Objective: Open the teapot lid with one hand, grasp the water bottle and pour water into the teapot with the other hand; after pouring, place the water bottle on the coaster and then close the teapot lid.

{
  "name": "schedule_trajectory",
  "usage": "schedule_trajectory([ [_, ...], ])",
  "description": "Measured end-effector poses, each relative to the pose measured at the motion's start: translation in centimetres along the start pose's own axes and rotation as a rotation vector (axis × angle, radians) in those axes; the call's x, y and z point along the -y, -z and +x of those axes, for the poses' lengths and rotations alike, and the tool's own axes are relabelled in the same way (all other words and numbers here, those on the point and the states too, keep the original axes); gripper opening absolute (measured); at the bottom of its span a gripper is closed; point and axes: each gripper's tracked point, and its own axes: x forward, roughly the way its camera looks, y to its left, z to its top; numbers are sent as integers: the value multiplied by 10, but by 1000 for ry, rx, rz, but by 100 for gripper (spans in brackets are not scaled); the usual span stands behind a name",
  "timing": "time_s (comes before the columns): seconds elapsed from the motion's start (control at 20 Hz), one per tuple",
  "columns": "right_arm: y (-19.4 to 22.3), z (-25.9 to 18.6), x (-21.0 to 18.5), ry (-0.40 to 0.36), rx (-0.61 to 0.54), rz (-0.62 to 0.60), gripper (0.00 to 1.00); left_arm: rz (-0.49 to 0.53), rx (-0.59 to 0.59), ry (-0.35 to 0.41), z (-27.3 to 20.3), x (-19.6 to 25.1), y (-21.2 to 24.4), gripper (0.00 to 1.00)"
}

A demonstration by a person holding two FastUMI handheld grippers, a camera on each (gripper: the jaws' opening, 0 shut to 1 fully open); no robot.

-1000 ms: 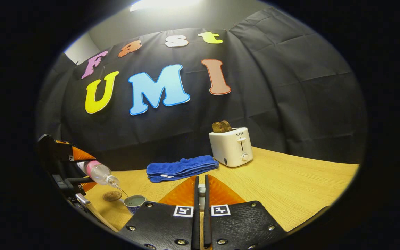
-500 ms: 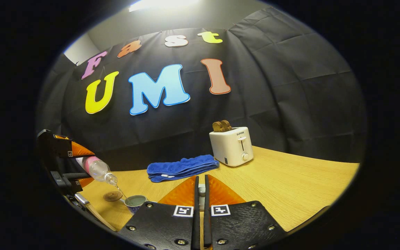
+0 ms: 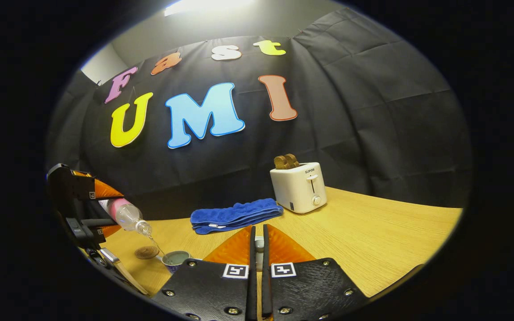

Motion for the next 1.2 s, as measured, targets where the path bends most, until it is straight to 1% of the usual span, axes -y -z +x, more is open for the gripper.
schedule_trajectory([
  [0.7,0,0,0,-3,-3,8,4,84,-15,-8,6,-14,7,85],
  [1.2,0,-1,1,-8,-3,18,4,162,-13,-28,6,-28,5,85],
])
